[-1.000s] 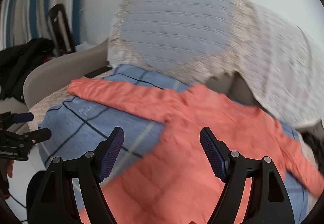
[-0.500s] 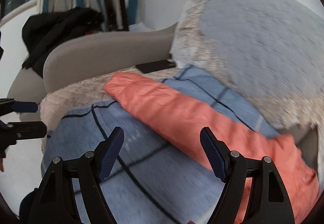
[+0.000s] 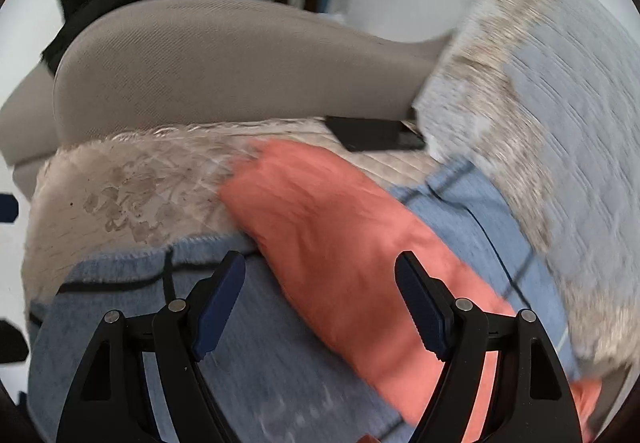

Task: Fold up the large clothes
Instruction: 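Move both tools toward the jacket sleeve cuff beside the sofa armrest, then grasp the lace-trimmed sleeve cuff with the right gripper and lift it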

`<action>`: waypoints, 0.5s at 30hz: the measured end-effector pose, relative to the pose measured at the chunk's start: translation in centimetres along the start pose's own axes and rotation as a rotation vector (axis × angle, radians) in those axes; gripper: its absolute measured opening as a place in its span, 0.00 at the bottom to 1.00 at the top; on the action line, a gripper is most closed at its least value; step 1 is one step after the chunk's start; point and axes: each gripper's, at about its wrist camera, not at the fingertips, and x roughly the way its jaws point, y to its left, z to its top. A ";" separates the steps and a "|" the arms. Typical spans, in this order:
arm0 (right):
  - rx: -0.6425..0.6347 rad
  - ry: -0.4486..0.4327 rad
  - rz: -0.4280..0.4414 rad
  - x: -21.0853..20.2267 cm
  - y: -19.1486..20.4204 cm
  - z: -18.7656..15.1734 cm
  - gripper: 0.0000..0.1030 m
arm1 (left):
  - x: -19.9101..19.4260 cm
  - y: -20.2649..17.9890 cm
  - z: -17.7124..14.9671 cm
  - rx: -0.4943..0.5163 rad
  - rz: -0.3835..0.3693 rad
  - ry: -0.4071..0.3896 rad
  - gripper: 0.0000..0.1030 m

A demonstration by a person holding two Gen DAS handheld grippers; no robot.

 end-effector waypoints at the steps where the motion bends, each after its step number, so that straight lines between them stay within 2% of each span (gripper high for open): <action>1: -0.013 0.007 0.005 0.7 0.4 0.4 0.75 | 0.2 0.2 0.1 -0.002 0.004 -0.001 1.00; 3: -0.041 0.028 0.011 1.9 1.0 1.0 0.75 | 0.7 1.0 0.3 -0.036 -0.022 0.014 1.00; 6: -0.107 0.039 -0.039 3.1 2.2 1.4 0.75 | 1.1 1.4 0.5 -0.021 0.019 0.008 1.00; 8: -0.128 0.062 -0.070 4.0 2.5 1.5 0.71 | 1.4 1.7 0.6 -0.036 -0.010 0.023 1.00; 10: -0.116 0.090 -0.079 4.8 2.4 1.5 0.69 | 1.7 2.1 0.6 -0.060 -0.035 0.042 0.99; 12: -0.095 0.115 -0.079 5.4 2.4 1.6 0.63 | 1.8 2.0 0.4 -0.052 -0.004 0.044 0.99; 15: -0.072 0.116 -0.077 5.6 2.2 1.8 0.59 | 2.1 2.2 0.3 -0.079 -0.034 0.057 1.00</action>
